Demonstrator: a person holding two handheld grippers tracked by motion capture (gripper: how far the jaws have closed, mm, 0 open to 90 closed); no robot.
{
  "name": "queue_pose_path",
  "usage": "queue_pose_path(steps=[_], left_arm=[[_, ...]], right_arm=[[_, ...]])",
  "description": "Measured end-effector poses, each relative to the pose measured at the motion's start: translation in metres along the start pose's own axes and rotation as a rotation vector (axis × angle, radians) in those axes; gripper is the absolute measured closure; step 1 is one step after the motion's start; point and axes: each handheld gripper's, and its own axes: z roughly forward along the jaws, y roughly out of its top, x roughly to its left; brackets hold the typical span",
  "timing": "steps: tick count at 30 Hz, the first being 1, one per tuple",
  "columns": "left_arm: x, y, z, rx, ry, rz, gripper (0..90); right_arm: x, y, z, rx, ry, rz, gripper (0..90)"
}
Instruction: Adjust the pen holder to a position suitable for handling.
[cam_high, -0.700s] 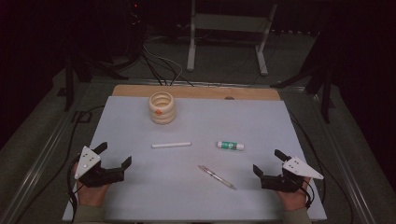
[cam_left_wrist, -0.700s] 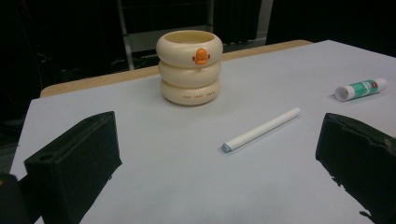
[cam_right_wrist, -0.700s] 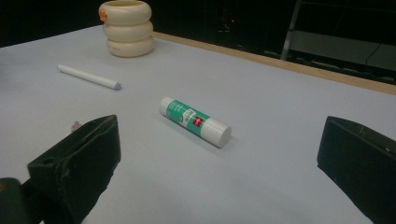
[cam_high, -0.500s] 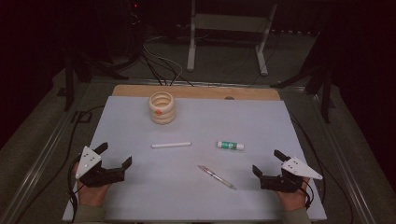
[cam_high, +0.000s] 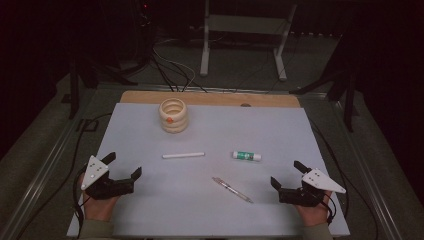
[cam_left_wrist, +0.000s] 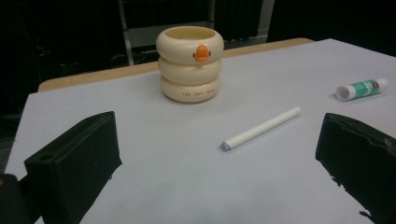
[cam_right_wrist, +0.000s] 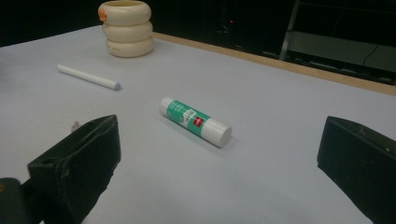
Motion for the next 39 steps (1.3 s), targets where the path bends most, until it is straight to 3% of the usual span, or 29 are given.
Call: queue_pose_path(steps=[9,23,39], left_arm=[[-0.004,0.021,0.006,0.007,-0.009,0.02,0.4],[0.002,0.049,0.026,0.015,-0.024,0.007,0.4],[0.009,0.073,0.064,0.044,-0.016,0.005,0.4]], right_arm=[[0.002,0.0,-0.001,0.004,-0.012,-0.009,0.1],[0.0,0.0,-0.004,-0.007,-0.021,0.007,0.2],[0.0,0.0,-0.003,-0.007,-0.022,0.016,0.2]])
